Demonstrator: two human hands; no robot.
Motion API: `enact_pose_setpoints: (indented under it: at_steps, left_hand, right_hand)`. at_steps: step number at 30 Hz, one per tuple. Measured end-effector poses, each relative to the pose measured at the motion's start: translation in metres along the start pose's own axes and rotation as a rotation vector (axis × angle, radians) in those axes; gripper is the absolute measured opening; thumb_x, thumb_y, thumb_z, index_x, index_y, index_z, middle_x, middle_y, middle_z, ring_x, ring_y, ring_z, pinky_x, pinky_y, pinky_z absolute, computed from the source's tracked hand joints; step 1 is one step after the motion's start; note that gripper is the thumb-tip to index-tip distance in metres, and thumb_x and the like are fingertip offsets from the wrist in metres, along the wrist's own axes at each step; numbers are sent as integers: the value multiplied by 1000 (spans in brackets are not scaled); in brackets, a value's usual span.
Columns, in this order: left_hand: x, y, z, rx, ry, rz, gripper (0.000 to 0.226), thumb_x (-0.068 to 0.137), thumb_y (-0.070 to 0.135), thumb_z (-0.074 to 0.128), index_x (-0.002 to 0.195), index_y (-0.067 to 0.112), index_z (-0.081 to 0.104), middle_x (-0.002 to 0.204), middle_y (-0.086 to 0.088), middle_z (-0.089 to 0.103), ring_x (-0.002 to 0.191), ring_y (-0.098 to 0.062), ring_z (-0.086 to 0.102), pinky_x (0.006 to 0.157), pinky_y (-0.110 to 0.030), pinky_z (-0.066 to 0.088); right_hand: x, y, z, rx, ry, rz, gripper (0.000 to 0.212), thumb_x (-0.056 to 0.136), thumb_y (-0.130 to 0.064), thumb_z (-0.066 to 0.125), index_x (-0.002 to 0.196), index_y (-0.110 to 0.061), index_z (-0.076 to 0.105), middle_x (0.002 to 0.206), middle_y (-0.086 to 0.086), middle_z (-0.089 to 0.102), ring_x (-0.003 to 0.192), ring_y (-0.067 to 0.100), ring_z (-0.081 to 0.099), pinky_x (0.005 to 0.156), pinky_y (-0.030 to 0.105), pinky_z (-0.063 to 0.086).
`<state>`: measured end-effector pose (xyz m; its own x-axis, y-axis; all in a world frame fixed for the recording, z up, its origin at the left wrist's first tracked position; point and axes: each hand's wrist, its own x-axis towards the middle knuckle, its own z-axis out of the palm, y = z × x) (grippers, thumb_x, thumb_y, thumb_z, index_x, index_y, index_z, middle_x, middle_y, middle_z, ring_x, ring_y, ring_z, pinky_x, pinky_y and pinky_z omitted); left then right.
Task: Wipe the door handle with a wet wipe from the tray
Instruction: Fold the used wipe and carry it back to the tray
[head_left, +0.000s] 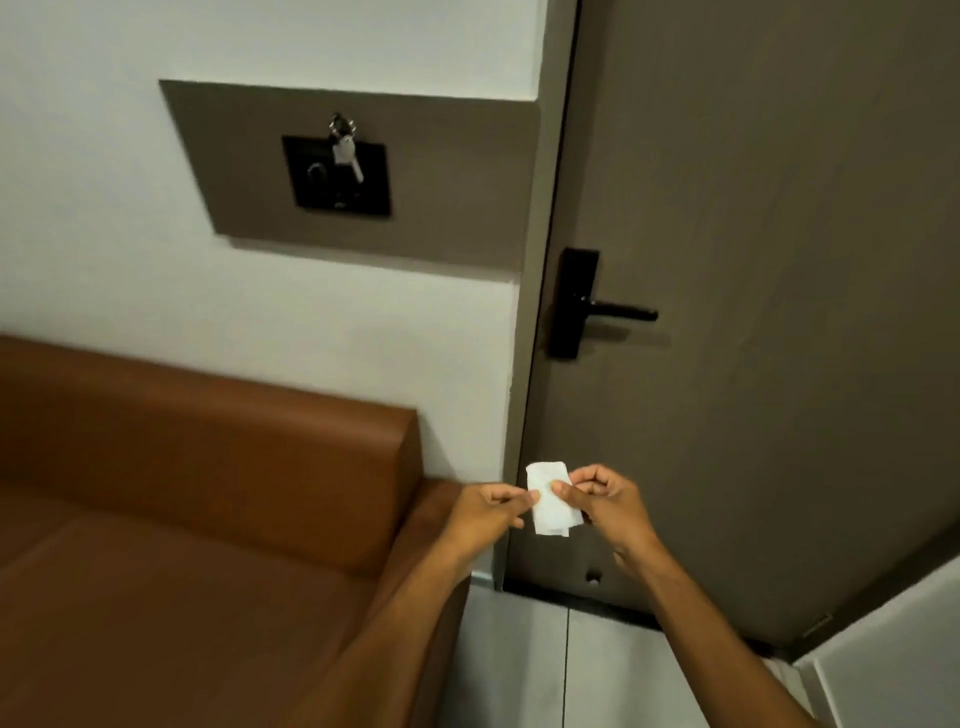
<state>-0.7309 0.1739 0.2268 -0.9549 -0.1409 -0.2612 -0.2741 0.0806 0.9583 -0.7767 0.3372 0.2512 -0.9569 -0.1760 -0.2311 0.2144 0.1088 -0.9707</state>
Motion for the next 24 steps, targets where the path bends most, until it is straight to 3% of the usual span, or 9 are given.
enact_pose_setpoints:
  at_steps: [2,5,9,11,14,17,19,21,24]
  left_hand:
    - [-54,-29,0,-92,85,-1,12,84,18,73,87,7,76,82,-4,76,65,-10,69,58,-16,53]
    - [-120,-63,0,-177,188,-62,8,83,15,73,76,14,75,68,4,75,55,-7,68,47,-10,47]
    - [-203,-107,-11,-255,294,-169,8,83,6,72,80,13,70,64,3,70,45,-5,63,40,-11,41]
    - [-243,-126,-24,-271,352,-214,10,82,2,71,83,11,67,64,1,70,45,-7,61,43,-16,42]
    - [-302,-160,-54,-308,510,-268,16,81,-7,68,96,-3,67,67,-2,72,49,-8,64,50,-20,50]
    - [-358,-192,-86,-233,698,-338,35,79,-1,73,111,3,61,93,-21,73,75,-25,70,75,-36,60]
    - [-402,-220,-108,-178,836,-380,36,77,6,75,109,13,59,92,-18,73,85,-31,70,84,-41,56]
    - [-445,-251,-126,-105,934,-403,27,78,10,74,100,18,61,88,-9,73,84,-26,69,82,-39,55]
    - [-503,-307,-160,36,959,-454,15,81,15,70,95,21,67,92,-2,75,86,-21,69,80,-35,54]
  right_hand:
    - [-43,28,11,10,-57,51,10,81,-5,73,81,-10,65,76,8,70,72,21,66,60,26,52]
    - [-90,61,27,15,-169,148,14,84,-6,70,97,-9,67,90,9,73,82,21,70,65,28,56]
    - [-155,96,62,-74,-208,190,27,83,0,70,102,-11,54,100,15,68,90,27,67,67,32,57]
    - [-189,110,88,-131,-241,174,25,82,2,70,90,-12,51,99,18,65,90,30,64,73,38,55]
    - [-237,130,136,-186,-388,201,18,81,3,70,90,-7,58,95,16,66,85,26,65,68,30,54]
    - [-279,154,187,-228,-527,235,21,80,4,70,95,-7,60,94,15,67,80,23,66,65,28,55]
    - [-315,178,230,-326,-586,222,24,79,4,72,89,-13,58,92,12,66,83,24,66,67,33,58]
    - [-354,206,273,-422,-622,150,23,76,8,72,83,-9,58,87,12,64,81,25,62,73,37,54]
    - [-411,253,337,-546,-676,45,12,74,9,71,84,3,69,79,11,66,77,20,59,70,22,46]
